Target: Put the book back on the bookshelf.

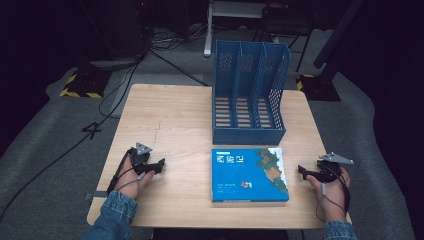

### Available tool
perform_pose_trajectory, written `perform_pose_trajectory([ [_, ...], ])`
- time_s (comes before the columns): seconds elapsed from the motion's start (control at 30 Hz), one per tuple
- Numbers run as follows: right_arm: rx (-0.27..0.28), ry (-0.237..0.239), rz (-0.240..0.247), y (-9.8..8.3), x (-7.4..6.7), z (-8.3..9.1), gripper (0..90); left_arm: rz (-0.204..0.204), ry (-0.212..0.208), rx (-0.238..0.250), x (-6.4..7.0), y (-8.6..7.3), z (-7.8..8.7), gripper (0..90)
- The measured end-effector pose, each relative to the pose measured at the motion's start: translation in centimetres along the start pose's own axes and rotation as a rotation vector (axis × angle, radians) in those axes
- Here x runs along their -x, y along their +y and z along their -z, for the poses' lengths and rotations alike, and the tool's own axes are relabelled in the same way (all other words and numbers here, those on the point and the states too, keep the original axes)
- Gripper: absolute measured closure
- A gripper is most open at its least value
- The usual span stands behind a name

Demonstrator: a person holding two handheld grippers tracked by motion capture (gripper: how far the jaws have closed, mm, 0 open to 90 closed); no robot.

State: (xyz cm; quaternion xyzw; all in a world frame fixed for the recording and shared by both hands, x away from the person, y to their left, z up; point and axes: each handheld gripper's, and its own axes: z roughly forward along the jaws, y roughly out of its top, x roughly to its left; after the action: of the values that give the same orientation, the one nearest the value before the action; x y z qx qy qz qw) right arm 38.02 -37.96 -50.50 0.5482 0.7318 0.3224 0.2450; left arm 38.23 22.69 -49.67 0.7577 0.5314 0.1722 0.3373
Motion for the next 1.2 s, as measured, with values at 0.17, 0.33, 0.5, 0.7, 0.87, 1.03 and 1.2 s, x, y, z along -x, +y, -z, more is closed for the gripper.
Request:
perform_pose_trajectory([
  [0.17, 0.008, 0.008, 0.006, -0.2, 0.0, 0.2, 20.9, -0.026, -0.016, 0.070, 0.9, 1.8, 1.4, 34.6],
  [0.33, 0.019, 0.020, 0.030, -0.2, -0.1, 0.4, 28.0, -0.069, -0.110, 0.108, 3.7, 3.8, 2.9, 33.4],
  [0.5, 0.013, 0.020, 0.015, -0.4, -0.5, 0.8, 34.2, -0.118, -0.179, 0.123, 6.1, 4.7, 3.5, 33.5],
  [0.7, 0.008, 0.033, 0.022, 0.0, -1.3, 2.2, 32.0, -0.127, -0.280, 0.123, 8.7, 5.3, 3.2, 34.0],
  [0.87, 0.033, 0.061, 0.000, 0.0, -1.9, 3.6, 29.9, -0.112, -0.348, 0.124, 10.8, 5.5, 2.5, 34.3],
  [1.03, 0.044, 0.116, -0.047, 0.3, -2.5, 4.8, 32.5, -0.119, -0.385, 0.050, 12.4, 4.9, 0.2, 34.0],
  [1.2, 0.037, 0.148, -0.064, 0.4, -3.1, 5.1, 32.5, -0.102, -0.415, -0.002, 12.8, 4.3, -1.0, 34.1],
])
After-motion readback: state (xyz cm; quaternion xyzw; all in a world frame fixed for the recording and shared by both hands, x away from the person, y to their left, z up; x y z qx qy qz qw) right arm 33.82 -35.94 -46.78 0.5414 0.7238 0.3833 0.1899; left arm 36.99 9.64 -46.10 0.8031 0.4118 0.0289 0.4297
